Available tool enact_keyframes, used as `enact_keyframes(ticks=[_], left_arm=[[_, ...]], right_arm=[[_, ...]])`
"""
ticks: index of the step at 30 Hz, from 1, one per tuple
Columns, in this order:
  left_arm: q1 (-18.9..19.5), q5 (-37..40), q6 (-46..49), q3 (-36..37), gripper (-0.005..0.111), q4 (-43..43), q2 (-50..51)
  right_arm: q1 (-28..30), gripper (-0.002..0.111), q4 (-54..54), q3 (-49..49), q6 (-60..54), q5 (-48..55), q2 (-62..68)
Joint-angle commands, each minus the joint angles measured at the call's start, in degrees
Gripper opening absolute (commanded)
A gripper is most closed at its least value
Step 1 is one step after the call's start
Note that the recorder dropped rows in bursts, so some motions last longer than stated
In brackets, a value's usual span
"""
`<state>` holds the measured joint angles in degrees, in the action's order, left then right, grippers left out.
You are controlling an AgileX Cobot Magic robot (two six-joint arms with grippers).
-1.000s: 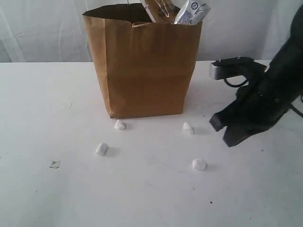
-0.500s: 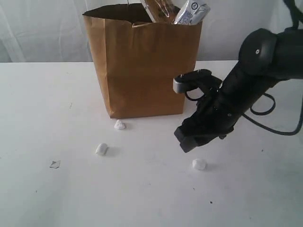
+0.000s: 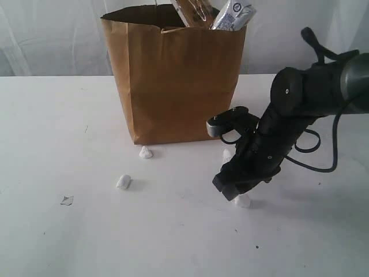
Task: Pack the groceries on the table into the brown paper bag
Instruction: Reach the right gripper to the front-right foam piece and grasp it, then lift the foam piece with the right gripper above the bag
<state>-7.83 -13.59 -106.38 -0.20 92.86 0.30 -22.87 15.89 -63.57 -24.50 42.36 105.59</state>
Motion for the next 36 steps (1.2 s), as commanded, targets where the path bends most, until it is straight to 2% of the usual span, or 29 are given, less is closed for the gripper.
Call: enact_keyframes(ticks=[1,3,5,8,10,12,27,36], left_arm=[[-0.2,-0.7,0.0,0.2,0.000,0.1,-0.3],[-0.2,0.7,0.0,0.2,0.000,-4.8,-0.3],[-0.2,3.6,0.0,0.2,0.000,-13.8,-0.3],[-0.2,11.2,0.0,0.2,0.000,-34.4,-0.3],[-0.2,15.8,0.0,0.2,0.000,-46.9,-0.3],[-0.2,17.6,0.0,0.2,0.000,-53.8,-0.3],[-0.2,18.1,0.0,0.2,0.000,-53.2,-0.3],[-0.2,18.1,0.0,0.2,0.000,-53.2,-0.3]], right_arm=[[0.0,0.054,-1.3,-0.3,1.2,-0.4,1.5],[0.0,0.054,-1.3,-0.3,1.2,-0.6,2.0],[0.0,0.054,-1.3,-0.3,1.2,-0.8,2.1],[0.0,0.053,-1.3,-0.3,1.2,-0.5,2.2],[0.0,0.048,-1.3,-0.3,1.2,-0.1,2.6],[0.0,0.041,-1.3,-0.3,1.9,0.3,2.9],[0.0,0.000,-0.9,-1.4,9.8,7.7,2.3],[0.0,0.000,3.8,-6.6,9.8,15.7,-4.0]])
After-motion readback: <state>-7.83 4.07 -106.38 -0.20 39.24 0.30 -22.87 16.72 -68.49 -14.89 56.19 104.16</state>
